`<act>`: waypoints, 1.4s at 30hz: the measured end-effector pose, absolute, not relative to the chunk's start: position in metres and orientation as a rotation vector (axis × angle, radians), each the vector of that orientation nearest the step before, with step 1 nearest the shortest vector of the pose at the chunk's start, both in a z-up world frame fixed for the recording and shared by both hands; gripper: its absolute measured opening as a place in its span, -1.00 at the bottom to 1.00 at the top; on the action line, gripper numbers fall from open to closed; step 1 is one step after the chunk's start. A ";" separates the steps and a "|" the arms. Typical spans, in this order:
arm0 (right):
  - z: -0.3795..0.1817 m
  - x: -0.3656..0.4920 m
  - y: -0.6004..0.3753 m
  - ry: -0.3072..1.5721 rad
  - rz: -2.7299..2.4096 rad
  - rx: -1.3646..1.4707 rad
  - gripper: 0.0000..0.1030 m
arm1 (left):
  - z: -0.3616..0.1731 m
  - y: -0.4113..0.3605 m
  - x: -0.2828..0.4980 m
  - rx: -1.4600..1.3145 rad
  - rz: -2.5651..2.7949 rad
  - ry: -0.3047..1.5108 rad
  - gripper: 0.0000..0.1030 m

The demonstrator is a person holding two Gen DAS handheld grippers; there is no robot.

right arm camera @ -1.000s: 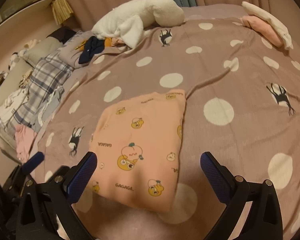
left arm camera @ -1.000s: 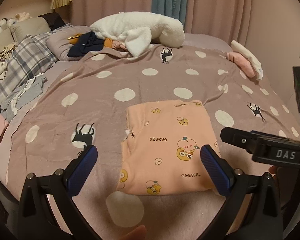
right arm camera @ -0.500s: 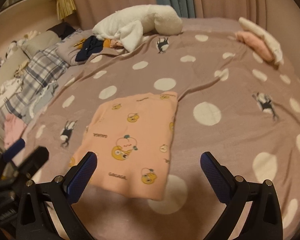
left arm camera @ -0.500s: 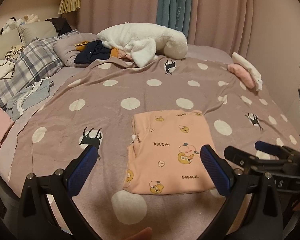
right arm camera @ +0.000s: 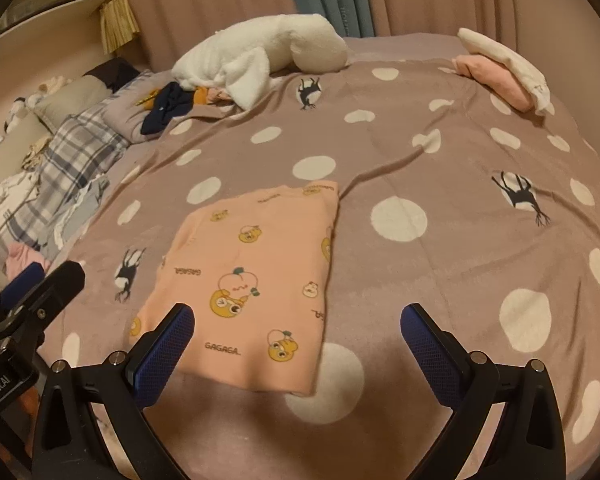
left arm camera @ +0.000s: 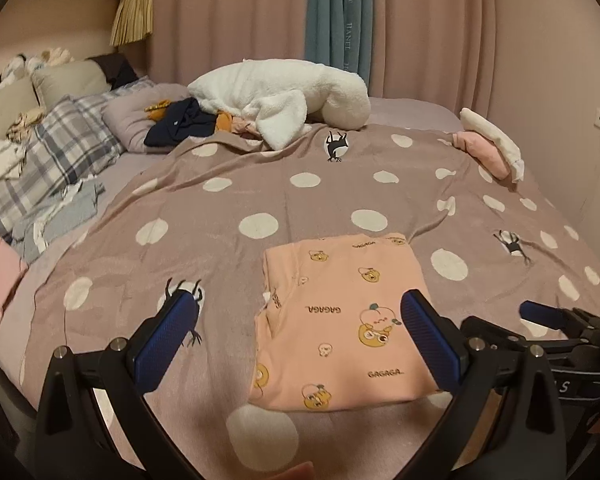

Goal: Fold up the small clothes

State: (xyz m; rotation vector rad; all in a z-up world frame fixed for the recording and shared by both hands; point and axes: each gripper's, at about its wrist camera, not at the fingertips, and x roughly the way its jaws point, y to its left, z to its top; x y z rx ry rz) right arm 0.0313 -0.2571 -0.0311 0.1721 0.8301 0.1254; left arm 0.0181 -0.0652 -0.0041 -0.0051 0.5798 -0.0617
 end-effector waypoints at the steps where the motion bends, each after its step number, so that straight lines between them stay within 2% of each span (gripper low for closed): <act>1: -0.032 0.032 -0.257 0.831 0.112 0.168 0.99 | -0.006 -0.066 0.019 -0.001 -0.062 0.574 0.99; 12: -0.037 0.036 -0.251 0.845 0.014 0.110 0.99 | -0.017 -0.073 0.016 0.007 -0.127 0.519 0.99; 20: -0.036 0.035 -0.250 0.845 0.019 0.112 0.99 | -0.028 -0.066 0.018 -0.031 -0.075 0.587 0.99; 42: -0.038 0.037 -0.236 0.865 -0.021 0.077 0.99 | -0.023 -0.042 0.007 -0.098 -0.101 0.579 0.99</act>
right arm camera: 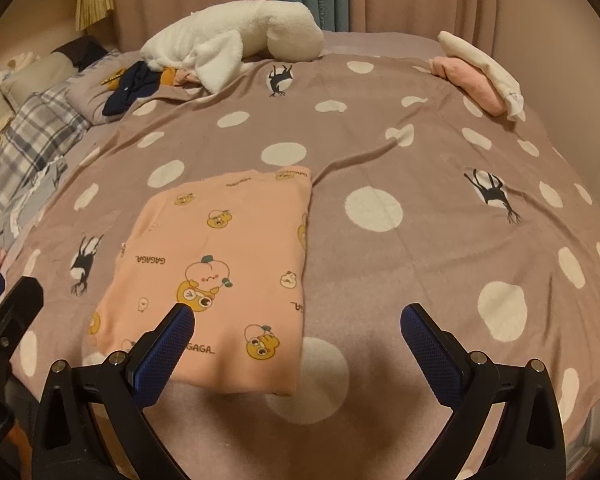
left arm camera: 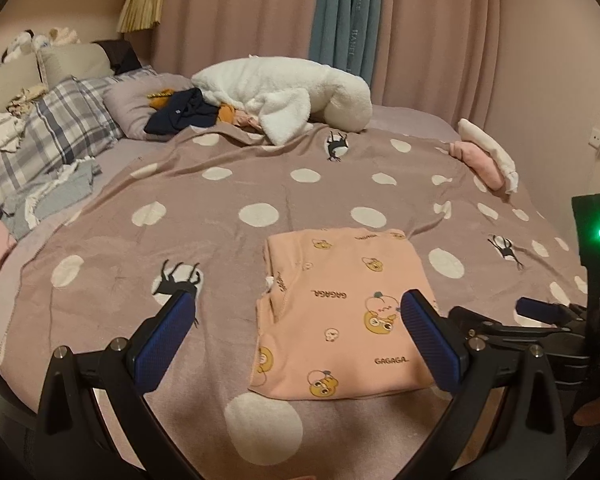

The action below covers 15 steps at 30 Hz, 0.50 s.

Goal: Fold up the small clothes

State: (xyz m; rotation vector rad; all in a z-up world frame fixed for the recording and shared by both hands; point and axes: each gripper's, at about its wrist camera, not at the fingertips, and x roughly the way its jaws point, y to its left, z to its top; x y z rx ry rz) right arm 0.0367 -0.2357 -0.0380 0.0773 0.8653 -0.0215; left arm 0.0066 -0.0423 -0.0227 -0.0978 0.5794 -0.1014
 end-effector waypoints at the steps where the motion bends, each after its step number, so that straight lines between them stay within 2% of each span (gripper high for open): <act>1: -0.038 0.037 -0.235 0.866 -0.020 0.076 0.99 | -0.023 -0.043 0.007 -0.097 -0.107 0.588 0.99; 15: -0.040 0.038 -0.228 0.884 -0.013 0.047 0.99 | -0.027 -0.045 0.005 -0.086 -0.137 0.621 0.99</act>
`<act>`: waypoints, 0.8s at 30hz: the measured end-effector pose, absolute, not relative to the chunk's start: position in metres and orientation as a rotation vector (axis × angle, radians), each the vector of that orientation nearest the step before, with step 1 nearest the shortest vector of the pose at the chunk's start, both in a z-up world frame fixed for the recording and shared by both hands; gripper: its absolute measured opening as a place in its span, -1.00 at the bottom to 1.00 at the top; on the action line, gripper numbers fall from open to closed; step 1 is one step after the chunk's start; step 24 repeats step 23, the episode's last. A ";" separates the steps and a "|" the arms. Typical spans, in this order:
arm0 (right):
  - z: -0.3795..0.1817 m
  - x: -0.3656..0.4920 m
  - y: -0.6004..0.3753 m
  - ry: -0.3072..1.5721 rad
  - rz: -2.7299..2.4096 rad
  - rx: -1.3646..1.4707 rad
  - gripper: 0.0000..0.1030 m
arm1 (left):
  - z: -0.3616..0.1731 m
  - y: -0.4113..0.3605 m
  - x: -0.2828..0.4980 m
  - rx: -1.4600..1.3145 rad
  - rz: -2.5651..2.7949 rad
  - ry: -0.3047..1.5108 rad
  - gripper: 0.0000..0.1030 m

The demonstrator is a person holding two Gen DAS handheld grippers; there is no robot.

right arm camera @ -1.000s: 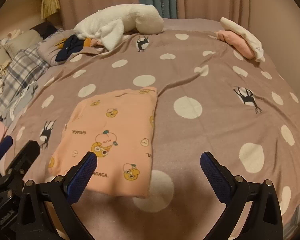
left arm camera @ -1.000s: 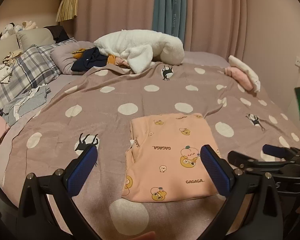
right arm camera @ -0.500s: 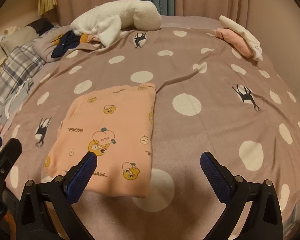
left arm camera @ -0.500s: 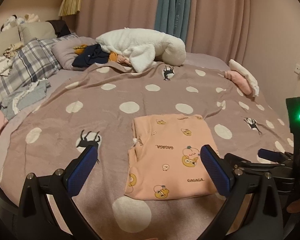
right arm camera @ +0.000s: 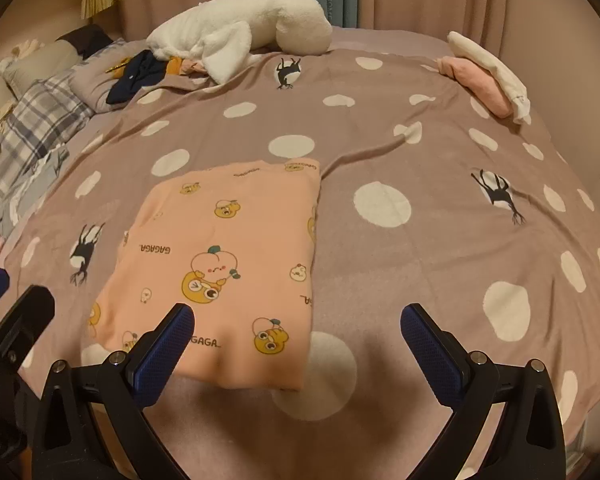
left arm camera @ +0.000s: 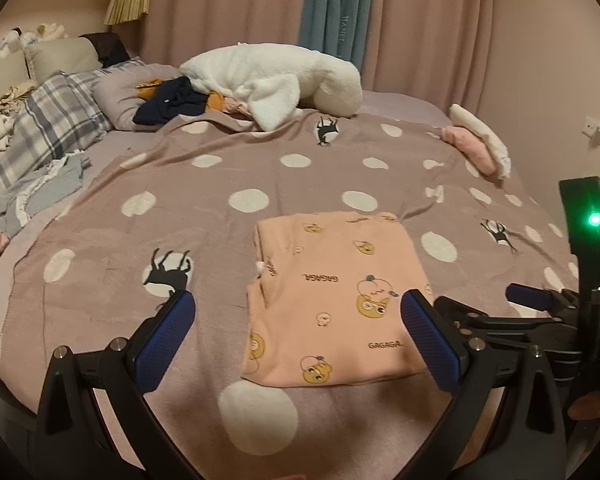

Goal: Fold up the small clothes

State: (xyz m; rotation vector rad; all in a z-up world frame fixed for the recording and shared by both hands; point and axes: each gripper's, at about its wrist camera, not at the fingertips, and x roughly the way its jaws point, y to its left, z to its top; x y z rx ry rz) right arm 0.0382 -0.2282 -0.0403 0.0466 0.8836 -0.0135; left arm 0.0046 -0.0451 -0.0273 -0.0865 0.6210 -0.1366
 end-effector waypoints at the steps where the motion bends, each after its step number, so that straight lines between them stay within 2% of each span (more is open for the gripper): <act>1: -0.040 0.038 -0.228 0.884 -0.012 0.046 0.99 | -0.027 -0.046 0.005 -0.085 -0.137 0.621 0.99; 24: -0.047 0.044 -0.222 0.919 -0.007 0.022 0.99 | -0.037 -0.053 0.012 -0.072 -0.173 0.685 0.99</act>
